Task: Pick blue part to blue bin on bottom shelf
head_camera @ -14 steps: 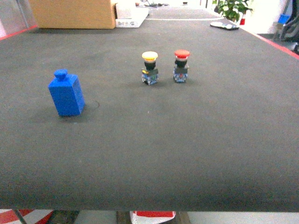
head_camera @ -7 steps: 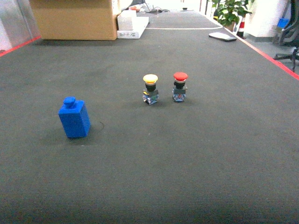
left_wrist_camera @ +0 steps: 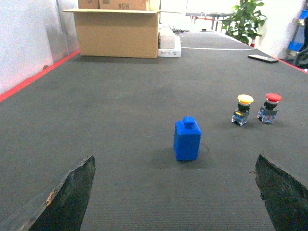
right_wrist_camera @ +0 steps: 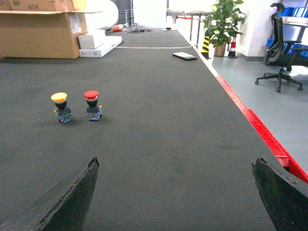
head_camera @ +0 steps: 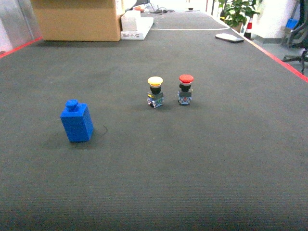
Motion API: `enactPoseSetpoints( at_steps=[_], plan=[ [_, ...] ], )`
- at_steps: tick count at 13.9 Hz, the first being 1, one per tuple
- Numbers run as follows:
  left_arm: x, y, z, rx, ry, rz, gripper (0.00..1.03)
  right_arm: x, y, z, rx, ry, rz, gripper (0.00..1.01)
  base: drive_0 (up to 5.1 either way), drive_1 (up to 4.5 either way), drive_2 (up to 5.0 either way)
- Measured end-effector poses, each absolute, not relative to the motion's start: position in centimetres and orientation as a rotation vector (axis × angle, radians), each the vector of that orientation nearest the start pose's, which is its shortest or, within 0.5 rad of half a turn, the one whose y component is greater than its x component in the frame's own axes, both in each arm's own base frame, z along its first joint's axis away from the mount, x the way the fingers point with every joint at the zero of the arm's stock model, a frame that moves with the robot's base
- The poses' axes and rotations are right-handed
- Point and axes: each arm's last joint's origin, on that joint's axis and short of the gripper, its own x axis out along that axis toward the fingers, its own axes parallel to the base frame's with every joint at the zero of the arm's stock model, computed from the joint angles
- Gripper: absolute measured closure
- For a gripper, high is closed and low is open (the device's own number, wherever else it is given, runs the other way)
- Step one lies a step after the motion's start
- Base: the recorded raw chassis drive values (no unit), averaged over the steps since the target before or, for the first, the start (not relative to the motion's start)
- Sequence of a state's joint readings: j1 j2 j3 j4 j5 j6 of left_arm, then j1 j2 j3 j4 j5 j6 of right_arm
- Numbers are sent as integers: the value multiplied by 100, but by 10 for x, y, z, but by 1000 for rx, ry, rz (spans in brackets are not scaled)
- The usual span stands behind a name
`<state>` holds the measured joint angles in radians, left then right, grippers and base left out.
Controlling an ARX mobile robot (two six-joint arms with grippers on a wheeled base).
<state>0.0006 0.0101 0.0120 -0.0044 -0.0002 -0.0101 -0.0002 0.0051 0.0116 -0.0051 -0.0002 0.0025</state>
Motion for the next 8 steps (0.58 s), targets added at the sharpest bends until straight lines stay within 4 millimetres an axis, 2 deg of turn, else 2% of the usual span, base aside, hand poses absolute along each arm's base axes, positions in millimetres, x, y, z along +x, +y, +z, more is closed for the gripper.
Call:
enactPoseSetpoints(
  at_steps=[3,5,7,8],
  plan=[
    [98,0,165,-13,20,10,5,97,0,167,2,-1,0,3,0,0,0],
    [99,-5,163,-28,194,119,5,97,0,167,2,-1,0,3,0,0,0],
    [106,-9,162,-30,220,168,5,97,0,167,3,-2,0,3,0,0,0],
    [113,-13,172,-45,184,165,5,97,0,167,2,-1,0,3,0,0,0]
  ],
)
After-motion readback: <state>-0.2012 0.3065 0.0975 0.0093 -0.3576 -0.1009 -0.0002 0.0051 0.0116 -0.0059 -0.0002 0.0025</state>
